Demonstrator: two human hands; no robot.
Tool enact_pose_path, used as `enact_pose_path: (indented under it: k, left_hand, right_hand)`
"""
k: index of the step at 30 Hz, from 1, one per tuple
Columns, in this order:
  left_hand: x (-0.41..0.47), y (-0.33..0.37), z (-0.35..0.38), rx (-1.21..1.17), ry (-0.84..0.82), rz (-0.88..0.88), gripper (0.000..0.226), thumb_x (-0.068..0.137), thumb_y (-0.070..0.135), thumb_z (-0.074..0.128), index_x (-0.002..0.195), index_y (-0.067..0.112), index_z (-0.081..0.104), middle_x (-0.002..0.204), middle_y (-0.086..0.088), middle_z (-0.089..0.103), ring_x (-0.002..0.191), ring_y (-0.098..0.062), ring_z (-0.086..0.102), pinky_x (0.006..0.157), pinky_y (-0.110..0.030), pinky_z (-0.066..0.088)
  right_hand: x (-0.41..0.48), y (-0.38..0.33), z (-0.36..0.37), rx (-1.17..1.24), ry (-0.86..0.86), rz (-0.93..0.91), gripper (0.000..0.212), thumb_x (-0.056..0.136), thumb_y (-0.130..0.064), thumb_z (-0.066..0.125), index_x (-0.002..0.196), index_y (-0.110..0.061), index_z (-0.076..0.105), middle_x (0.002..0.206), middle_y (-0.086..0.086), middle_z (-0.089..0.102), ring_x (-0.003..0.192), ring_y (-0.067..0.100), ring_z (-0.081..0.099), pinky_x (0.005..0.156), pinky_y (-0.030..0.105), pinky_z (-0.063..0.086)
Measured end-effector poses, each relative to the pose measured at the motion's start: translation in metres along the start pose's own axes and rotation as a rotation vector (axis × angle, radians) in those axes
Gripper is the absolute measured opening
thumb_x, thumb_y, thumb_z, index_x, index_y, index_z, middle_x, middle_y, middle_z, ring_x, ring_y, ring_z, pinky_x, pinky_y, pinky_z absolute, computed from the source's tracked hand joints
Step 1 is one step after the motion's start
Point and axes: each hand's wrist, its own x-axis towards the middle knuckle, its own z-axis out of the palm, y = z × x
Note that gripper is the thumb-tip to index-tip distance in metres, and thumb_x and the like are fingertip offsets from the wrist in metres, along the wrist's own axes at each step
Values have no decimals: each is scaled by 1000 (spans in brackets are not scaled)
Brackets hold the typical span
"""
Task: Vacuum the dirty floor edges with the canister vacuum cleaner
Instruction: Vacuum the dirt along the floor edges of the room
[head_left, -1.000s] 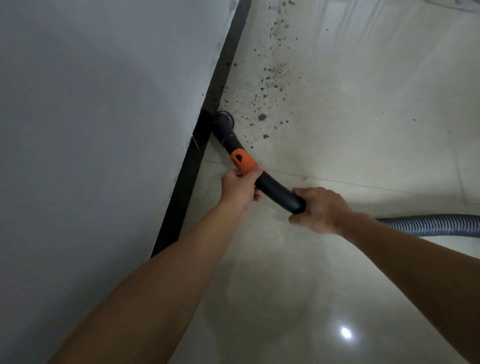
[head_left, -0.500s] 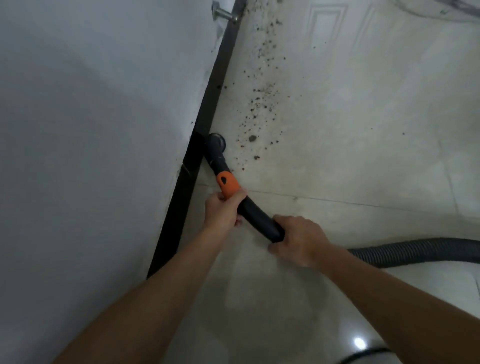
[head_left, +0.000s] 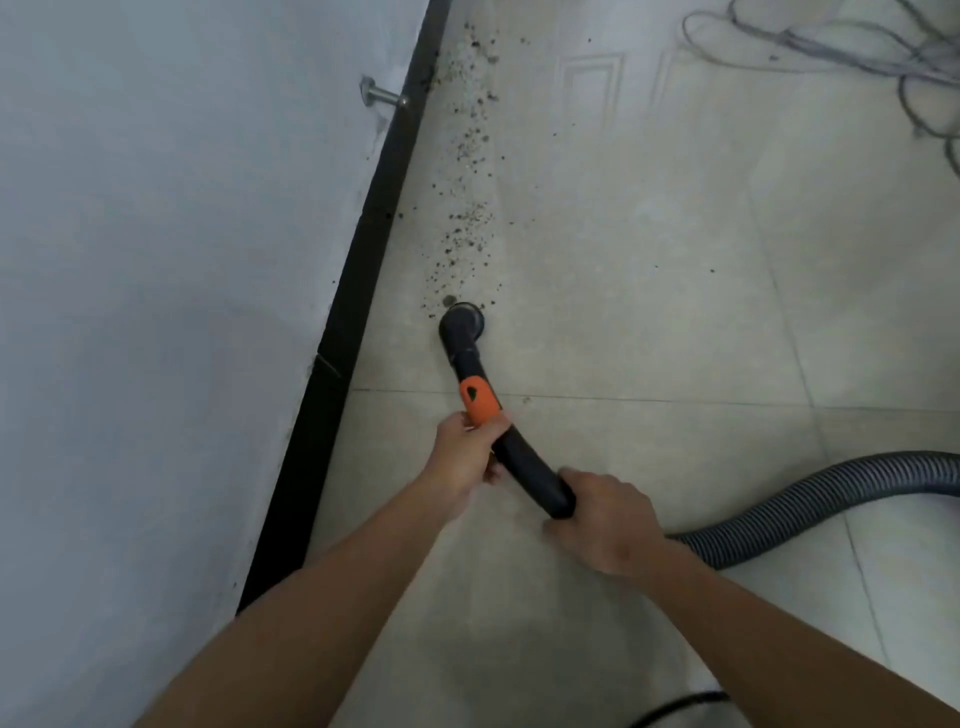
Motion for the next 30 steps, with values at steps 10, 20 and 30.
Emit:
enact_pose_path:
  k: [10, 20, 30]
  left_hand:
    - [-58, -12, -23, 28, -58, -206, 32, 93, 21, 61, 109, -4, 51, 76, -17, 57, 46, -20, 53, 45, -28, 46]
    - [55, 43, -24, -108, -8, -69, 27, 90, 24, 66, 99, 3, 51, 70, -12, 53, 39, -16, 48, 44, -27, 45]
    - [133, 130, -19, -53, 11, -46, 28, 91, 30, 64, 96, 4, 54, 79, -14, 57, 50, -19, 48, 50, -28, 48]
  right_hand:
    - [-39, -2, 3, -64, -180, -58, 28, 76, -49, 61, 93, -31, 47, 88, -6, 59, 94, 21, 63, 66, 27, 35]
    - [77, -20, -35, -100, -65, -7, 27, 75, -46, 63, 94, -30, 51, 88, -6, 60, 79, 20, 55, 65, 30, 36]
    - [168, -46, -92, 3, -68, 103, 20, 78, -39, 67, 84, -34, 49, 75, -9, 59, 68, 12, 55, 54, 25, 34]
